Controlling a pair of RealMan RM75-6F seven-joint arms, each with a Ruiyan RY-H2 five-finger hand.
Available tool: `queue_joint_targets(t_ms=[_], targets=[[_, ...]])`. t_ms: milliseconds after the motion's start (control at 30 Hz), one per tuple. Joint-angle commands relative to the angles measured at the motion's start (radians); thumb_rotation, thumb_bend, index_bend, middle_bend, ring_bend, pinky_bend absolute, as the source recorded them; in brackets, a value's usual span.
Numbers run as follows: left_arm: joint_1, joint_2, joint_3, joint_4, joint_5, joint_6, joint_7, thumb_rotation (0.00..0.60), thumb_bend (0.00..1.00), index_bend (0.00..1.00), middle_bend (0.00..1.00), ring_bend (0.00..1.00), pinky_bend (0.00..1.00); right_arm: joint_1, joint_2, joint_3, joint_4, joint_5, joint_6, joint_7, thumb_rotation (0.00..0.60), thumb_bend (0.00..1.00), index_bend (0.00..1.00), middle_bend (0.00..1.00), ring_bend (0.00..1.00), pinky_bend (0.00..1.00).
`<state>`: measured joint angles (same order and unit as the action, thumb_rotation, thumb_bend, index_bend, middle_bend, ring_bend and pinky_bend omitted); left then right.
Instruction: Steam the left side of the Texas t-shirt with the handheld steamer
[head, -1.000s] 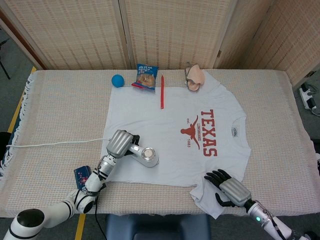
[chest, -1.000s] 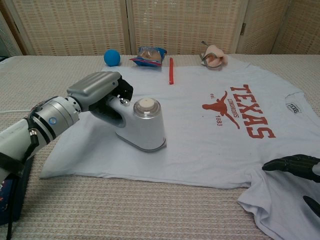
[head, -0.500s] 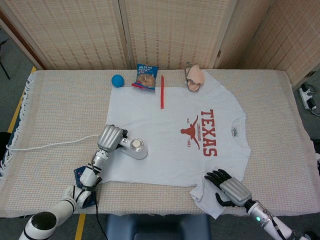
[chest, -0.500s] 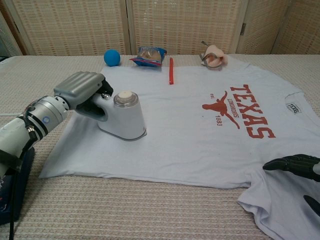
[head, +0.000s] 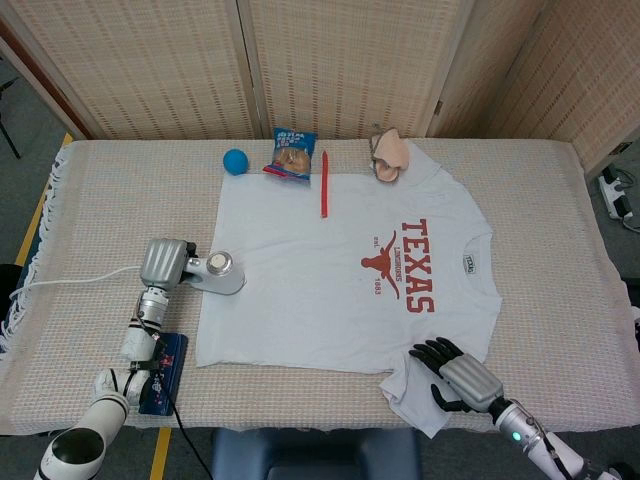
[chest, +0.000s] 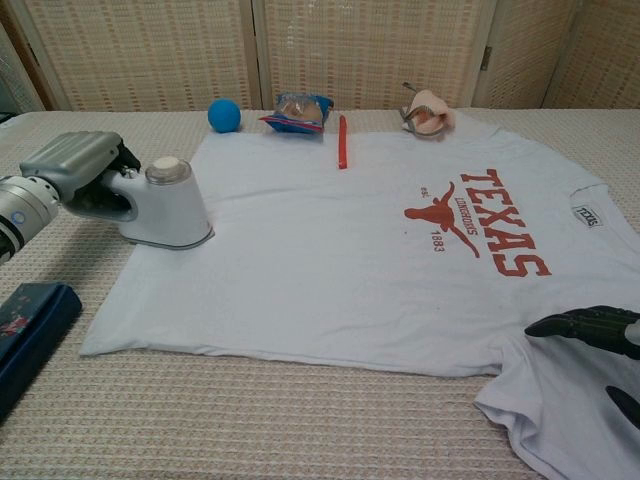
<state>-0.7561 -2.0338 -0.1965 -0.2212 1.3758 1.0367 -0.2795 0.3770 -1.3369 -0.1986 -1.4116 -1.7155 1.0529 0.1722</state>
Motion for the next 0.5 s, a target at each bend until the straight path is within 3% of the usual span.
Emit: queue_joint_targets(t_ms=[33,267,500], targets=[[0.012,0.021,-0.024,-0.004,-0.027,-0.002,-0.030,0.600,0.40,0.92,0.99,0.83,0.72,0.000,0.000,-0.001,0.001,-0.001,0.003,0.002,0.375,0.70,0.00,0.05,0.00,0.00],[0.022,0.078,-0.046,-0.117,-0.037,0.077,-0.116,0.600,0.40,0.93,0.99,0.83,0.72,0.003,0.000,-0.006,0.007,-0.006,0.011,0.013,0.373,0.70,0.00,0.05,0.00,0.00],[-0.013,0.076,-0.027,-0.199,-0.008,0.096,-0.029,0.600,0.40,0.93,0.99,0.83,0.72,0.004,0.000,-0.008,0.009,-0.007,0.017,0.020,0.372,0.70,0.00,0.05,0.00,0.00]])
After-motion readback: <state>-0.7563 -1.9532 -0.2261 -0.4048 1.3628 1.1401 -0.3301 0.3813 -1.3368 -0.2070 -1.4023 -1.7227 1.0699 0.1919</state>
